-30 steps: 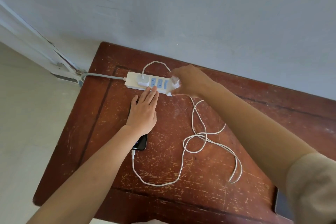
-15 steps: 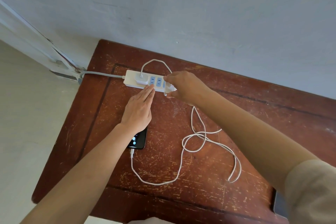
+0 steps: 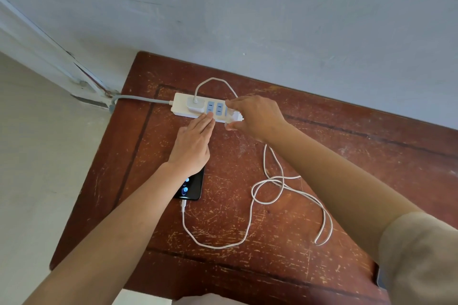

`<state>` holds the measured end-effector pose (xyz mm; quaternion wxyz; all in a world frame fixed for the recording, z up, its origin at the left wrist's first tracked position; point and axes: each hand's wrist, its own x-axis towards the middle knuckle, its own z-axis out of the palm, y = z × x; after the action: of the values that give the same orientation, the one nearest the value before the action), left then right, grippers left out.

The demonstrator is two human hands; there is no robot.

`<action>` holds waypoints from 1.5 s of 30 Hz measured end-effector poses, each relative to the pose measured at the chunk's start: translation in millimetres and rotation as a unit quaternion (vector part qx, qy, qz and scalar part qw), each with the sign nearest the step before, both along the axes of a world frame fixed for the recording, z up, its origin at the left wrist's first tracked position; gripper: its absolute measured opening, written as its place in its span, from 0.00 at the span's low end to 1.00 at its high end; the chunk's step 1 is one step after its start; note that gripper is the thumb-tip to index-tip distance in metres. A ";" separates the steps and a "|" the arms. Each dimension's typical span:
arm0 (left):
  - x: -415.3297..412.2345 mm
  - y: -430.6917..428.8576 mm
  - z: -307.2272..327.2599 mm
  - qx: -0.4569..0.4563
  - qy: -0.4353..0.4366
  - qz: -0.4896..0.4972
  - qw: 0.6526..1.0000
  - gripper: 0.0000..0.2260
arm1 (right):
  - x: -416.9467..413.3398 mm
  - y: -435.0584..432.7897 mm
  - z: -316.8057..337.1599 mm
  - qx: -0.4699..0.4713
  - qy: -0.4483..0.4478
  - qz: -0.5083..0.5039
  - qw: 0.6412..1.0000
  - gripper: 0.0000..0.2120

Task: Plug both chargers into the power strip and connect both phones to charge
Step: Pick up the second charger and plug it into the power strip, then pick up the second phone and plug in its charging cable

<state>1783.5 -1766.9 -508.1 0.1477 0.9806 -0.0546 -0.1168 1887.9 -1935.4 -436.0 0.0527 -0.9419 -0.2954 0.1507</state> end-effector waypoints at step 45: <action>-171.1 -333.0 0.8 0.023 0.079 -0.226 0.971 0.24 | -342.0 -353.0 -75.2 0.041 0.039 -0.636 0.769 0.56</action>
<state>1612.5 -2099.9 -507.3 0.0989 0.9337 -0.2601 -0.2254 1546.0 -2288.4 -511.2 0.1868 -0.9045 0.3681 0.1071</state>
